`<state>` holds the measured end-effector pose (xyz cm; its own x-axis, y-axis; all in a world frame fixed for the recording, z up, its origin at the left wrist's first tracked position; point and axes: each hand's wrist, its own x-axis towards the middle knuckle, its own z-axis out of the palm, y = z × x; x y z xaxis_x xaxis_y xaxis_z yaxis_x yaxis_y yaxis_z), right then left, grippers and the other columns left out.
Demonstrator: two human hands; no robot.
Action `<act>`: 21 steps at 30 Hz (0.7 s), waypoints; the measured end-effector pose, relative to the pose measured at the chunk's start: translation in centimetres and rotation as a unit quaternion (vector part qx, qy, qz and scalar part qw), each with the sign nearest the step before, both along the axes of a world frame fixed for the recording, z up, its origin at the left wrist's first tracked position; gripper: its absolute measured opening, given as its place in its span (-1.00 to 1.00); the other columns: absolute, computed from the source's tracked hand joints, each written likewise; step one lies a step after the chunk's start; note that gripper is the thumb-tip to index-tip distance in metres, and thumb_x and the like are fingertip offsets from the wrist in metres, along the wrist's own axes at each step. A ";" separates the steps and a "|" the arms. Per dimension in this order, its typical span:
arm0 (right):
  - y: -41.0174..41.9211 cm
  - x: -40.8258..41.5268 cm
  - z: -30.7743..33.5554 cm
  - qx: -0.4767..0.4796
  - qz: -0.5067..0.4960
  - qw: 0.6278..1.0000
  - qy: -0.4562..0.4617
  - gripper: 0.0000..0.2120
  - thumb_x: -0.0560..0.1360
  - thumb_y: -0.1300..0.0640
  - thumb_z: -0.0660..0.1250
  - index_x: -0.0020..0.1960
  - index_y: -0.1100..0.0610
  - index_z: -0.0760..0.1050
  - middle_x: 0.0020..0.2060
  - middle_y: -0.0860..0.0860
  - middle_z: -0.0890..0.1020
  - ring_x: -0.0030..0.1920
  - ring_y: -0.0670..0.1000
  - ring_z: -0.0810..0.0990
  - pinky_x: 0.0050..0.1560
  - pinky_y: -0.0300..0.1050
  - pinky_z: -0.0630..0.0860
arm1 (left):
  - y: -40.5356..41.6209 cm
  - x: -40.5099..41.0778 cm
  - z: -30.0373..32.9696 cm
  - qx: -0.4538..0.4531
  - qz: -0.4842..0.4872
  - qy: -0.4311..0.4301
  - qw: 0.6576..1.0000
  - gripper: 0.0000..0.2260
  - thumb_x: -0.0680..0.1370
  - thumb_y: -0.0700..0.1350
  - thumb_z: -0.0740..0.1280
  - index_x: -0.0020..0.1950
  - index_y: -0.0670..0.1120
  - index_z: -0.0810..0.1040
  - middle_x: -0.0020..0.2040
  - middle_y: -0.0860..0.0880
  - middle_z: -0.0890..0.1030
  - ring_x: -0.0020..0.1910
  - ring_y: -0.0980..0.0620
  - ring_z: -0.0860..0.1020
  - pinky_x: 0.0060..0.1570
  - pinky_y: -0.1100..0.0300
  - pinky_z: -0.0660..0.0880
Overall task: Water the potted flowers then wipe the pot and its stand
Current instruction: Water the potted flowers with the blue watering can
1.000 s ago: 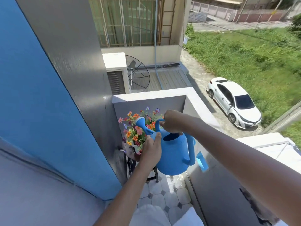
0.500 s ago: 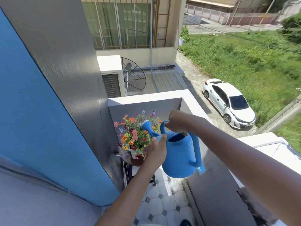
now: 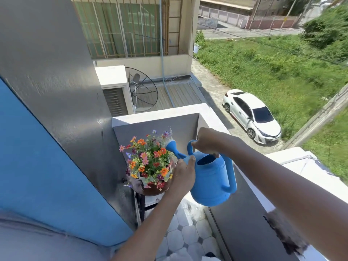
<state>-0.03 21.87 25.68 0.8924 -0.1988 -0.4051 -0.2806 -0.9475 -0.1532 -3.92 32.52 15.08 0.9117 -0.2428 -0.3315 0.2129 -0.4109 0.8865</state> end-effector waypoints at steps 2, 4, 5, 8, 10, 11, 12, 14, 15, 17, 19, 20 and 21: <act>0.3 -0.1 0.2 0.014 -0.004 1.000 0.002 -0.67 0.62 0.04 0.17 -0.22 0.24 0.38 -0.74 0.09 0.47 -0.71 0.03 0.47 -0.46 -0.19 0.44 | 0.3 -0.1 -0.3 0.006 0.011 -0.004 1.000 -0.42 0.51 0.33 -0.01 0.22 -0.09 0.42 0.11 -0.15 0.54 0.01 -0.09 0.54 -0.13 0.03 0.42; 0.7 -0.2 0.4 0.027 -0.001 1.000 0.000 -0.67 0.62 0.05 0.19 -0.23 0.25 0.38 -0.75 0.08 0.46 -0.73 0.02 0.46 -0.47 -0.19 0.43 | 0.8 -0.2 -0.5 0.003 0.026 -0.005 1.000 -0.47 0.57 0.27 0.01 0.25 -0.12 0.40 0.06 -0.12 0.54 -0.05 -0.03 0.52 -0.23 0.11 0.36; 0.8 -0.2 0.4 0.035 0.007 0.999 -0.002 -0.67 0.62 0.04 0.20 -0.22 0.25 0.39 -0.74 0.08 0.47 -0.71 0.03 0.47 -0.45 -0.18 0.44 | 1.0 -0.3 -0.4 0.001 0.035 -0.008 0.999 -0.50 0.59 0.24 0.02 0.25 -0.13 0.40 0.03 -0.10 0.53 -0.09 0.02 0.50 -0.28 0.15 0.33; 1.5 -0.3 0.8 0.044 0.032 0.999 -0.003 -0.71 0.62 0.05 0.21 -0.12 0.27 0.43 -0.69 0.08 0.50 -0.70 0.02 0.47 -0.45 -0.18 0.43 | 1.7 -1.0 0.2 0.005 0.053 -0.018 0.998 -0.54 0.62 0.21 0.03 0.26 -0.12 0.38 -0.02 -0.05 0.51 -0.16 0.13 0.47 -0.34 0.21 0.28; 1.9 -0.5 0.9 0.041 0.053 0.998 0.000 -0.70 0.64 0.06 0.19 -0.14 0.26 0.41 -0.71 0.06 0.48 -0.72 -0.01 0.46 -0.47 -0.20 0.39 | 2.1 -1.4 0.3 0.005 0.068 -0.023 0.997 -0.53 0.61 0.21 0.03 0.29 -0.13 0.38 0.00 -0.06 0.52 -0.15 0.13 0.48 -0.33 0.20 0.32; 2.1 -0.7 1.0 0.041 0.063 0.997 -0.002 -0.70 0.65 0.06 0.17 -0.16 0.25 0.39 -0.66 0.08 0.50 -0.70 -0.01 0.47 -0.49 -0.21 0.38 | 2.3 -1.5 0.3 0.005 0.077 -0.024 0.997 -0.52 0.61 0.22 0.04 0.29 -0.13 0.38 0.01 -0.07 0.53 -0.13 0.09 0.50 -0.30 0.17 0.34; 2.3 -1.0 1.2 0.042 0.074 0.996 -0.005 -0.69 0.65 0.07 0.17 -0.18 0.24 0.38 -0.57 0.09 0.52 -0.66 0.00 0.48 -0.50 -0.21 0.37 | 2.4 -1.7 0.3 0.003 0.085 -0.020 0.996 -0.52 0.60 0.22 0.04 0.28 -0.12 0.38 0.02 -0.08 0.54 -0.10 0.04 0.52 -0.27 0.14 0.37; 2.4 -1.5 1.6 0.063 0.103 0.993 -0.013 -0.67 0.64 0.07 0.20 -0.27 0.17 0.34 -0.37 0.08 0.51 -0.54 -0.01 0.45 -0.49 -0.21 0.37 | 2.4 -2.2 0.2 0.001 0.104 -0.014 0.994 -0.54 0.60 0.23 0.04 0.23 -0.10 0.39 0.04 -0.11 0.55 -0.03 -0.04 0.55 -0.20 0.08 0.40; 2.5 -1.8 1.7 0.071 0.114 0.991 -0.013 -0.66 0.63 0.08 0.22 -0.30 0.13 0.31 -0.32 0.08 0.49 -0.49 -0.02 0.42 -0.48 -0.21 0.37 | 2.4 -2.6 0.2 0.005 0.113 -0.014 0.993 -0.55 0.60 0.23 0.04 0.22 -0.10 0.40 0.04 -0.12 0.56 -0.02 -0.06 0.55 -0.19 0.08 0.39; 2.6 -2.4 1.8 0.070 0.131 0.989 -0.002 -0.68 0.63 0.10 0.22 -0.29 0.11 0.31 -0.33 0.06 0.47 -0.44 0.01 0.45 -0.48 -0.23 0.38 | 2.2 -3.5 0.0 0.010 0.129 -0.015 0.991 -0.55 0.60 0.23 0.04 0.19 -0.11 0.41 0.00 -0.12 0.55 -0.06 -0.04 0.54 -0.23 0.09 0.37; 2.6 -2.8 1.2 0.062 0.136 0.989 0.017 -0.74 0.66 0.13 0.16 -0.19 0.17 0.35 -0.36 0.07 0.48 -0.41 0.10 0.56 -0.46 -0.20 0.40 | 1.9 -4.6 -0.2 0.013 0.144 -0.012 0.989 -0.54 0.60 0.23 0.04 0.14 -0.14 0.42 -0.07 -0.12 0.53 -0.16 -0.01 0.50 -0.27 0.10 0.35; 2.5 -3.0 0.7 0.060 0.132 0.989 0.019 -0.74 0.66 0.12 0.15 -0.17 0.20 0.35 -0.38 0.10 0.49 -0.44 0.10 0.56 -0.45 -0.17 0.41 | 1.8 -5.1 -0.4 0.013 0.150 -0.010 0.989 -0.53 0.59 0.23 0.04 0.12 -0.16 0.41 -0.07 -0.14 0.52 -0.18 -0.01 0.48 -0.27 0.10 0.34; 2.3 -3.1 0.0 0.059 0.133 0.989 0.017 -0.72 0.66 0.10 0.16 -0.18 0.21 0.34 -0.41 0.12 0.50 -0.52 0.08 0.54 -0.46 -0.17 0.42 | 1.6 -5.5 -0.7 0.015 0.155 -0.006 0.988 -0.53 0.59 0.23 0.04 0.12 -0.16 0.41 -0.04 -0.17 0.53 -0.17 -0.02 0.48 -0.26 0.10 0.34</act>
